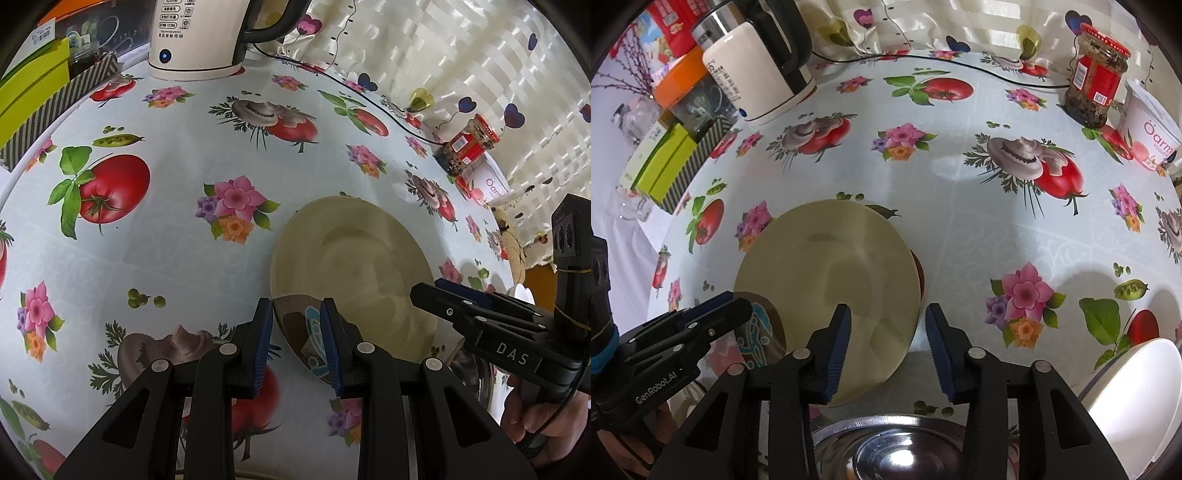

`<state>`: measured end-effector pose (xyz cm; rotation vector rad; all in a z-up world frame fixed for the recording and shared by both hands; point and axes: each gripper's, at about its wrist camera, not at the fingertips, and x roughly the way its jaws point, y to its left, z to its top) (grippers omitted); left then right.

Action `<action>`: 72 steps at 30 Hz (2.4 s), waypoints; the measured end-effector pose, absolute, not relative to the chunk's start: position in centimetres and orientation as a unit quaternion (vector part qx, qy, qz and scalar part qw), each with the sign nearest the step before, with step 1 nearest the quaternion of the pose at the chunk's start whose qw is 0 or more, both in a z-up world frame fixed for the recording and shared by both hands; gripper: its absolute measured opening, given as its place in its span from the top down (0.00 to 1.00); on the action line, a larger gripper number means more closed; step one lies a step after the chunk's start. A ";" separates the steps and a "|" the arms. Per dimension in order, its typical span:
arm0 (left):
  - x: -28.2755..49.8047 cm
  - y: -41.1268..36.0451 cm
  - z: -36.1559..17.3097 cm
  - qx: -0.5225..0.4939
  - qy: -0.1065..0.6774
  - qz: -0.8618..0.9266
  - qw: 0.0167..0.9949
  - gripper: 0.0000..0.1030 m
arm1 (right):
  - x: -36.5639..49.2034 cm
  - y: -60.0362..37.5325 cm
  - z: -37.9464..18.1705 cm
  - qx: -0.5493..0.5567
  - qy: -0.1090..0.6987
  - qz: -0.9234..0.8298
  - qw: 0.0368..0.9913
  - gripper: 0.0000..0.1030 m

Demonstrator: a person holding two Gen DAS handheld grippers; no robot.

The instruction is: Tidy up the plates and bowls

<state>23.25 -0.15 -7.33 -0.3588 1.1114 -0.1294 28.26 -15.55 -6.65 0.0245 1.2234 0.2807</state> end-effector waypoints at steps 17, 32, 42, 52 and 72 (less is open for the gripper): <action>23.1 0.2 -7.6 -0.168 0.524 -0.060 0.833 0.73 | 28.4 -15.3 -7.3 0.019 0.573 0.134 0.809 0.72; 22.2 1.9 -6.8 -0.174 0.509 -0.049 0.842 0.73 | 28.1 -13.5 -6.6 0.018 0.558 0.149 0.816 0.72; 20.8 3.1 -5.3 -0.179 0.496 -0.041 0.849 0.73 | 27.5 -12.4 -5.4 0.016 0.548 0.159 0.821 0.72; 18.3 4.1 -3.9 -0.177 0.485 -0.031 0.856 0.73 | 25.5 -10.7 -3.8 0.008 0.536 0.169 0.827 0.72; 10.9 5.9 -3.3 -0.179 0.480 -0.007 0.859 0.73 | 18.7 -7.8 -3.3 -0.006 0.536 0.188 0.823 0.72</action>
